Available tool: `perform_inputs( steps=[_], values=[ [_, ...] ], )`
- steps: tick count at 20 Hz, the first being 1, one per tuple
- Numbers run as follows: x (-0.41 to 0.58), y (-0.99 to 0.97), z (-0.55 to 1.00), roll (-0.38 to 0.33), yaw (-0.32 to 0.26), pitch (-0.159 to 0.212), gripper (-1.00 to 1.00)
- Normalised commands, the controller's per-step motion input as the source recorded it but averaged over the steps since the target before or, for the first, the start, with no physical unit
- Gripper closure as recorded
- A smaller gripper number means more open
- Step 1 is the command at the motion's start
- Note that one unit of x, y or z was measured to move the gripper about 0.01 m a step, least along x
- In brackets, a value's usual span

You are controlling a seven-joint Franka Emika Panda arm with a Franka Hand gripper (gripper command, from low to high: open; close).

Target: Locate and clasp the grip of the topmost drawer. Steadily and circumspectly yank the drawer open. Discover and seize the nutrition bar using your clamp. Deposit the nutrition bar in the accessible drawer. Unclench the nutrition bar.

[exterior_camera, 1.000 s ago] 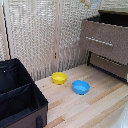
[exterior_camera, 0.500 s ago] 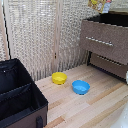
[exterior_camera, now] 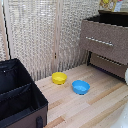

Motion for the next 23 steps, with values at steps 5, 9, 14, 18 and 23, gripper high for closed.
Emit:
perform_inputs(
  steps=[5,9,14,18,23],
  values=[
    [0.003,-0.64,0.06,-0.051,0.153,0.073,1.00],
    [0.093,-0.15,0.00,-0.122,0.122,0.043,-1.00],
    [0.122,0.00,0.28,-0.131,0.006,0.080,-1.00],
    [0.132,0.00,0.37,-0.111,0.003,0.052,-1.00],
    [0.157,0.00,0.28,-0.026,0.010,0.047,-1.00]
  ],
)
